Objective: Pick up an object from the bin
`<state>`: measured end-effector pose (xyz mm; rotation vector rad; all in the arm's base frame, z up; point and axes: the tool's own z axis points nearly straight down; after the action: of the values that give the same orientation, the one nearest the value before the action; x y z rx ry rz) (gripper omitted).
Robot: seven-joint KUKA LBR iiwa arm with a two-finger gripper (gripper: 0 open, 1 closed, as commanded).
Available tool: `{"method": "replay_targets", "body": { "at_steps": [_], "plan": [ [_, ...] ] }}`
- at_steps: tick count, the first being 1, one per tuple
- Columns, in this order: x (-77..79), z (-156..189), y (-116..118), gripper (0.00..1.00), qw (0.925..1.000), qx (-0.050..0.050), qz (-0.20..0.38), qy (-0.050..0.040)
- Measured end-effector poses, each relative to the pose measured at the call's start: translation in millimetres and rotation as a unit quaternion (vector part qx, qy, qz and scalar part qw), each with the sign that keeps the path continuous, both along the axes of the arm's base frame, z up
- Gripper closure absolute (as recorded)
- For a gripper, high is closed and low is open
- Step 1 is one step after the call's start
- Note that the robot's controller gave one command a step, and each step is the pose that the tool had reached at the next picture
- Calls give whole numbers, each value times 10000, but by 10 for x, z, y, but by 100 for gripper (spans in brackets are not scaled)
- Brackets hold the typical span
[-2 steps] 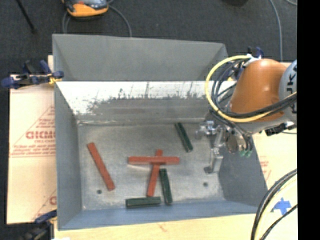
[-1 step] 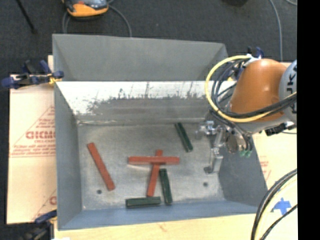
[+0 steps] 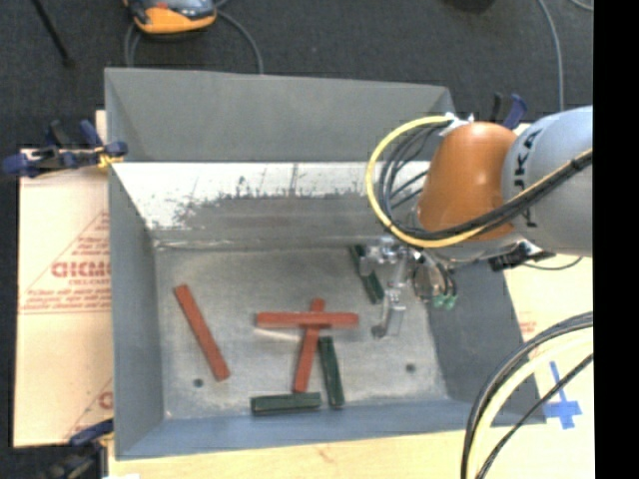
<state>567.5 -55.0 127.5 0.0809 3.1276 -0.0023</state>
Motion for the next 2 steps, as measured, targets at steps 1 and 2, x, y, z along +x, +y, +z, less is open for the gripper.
{"method": "replay_targets", "body": {
  "at_steps": [1, 2],
  "plan": [
    [-338, -418, 109, 0, 9985, 20, -552, 49],
    [-450, -568, 567, 100, 9992, 4, 409, 50]
  ]
}}
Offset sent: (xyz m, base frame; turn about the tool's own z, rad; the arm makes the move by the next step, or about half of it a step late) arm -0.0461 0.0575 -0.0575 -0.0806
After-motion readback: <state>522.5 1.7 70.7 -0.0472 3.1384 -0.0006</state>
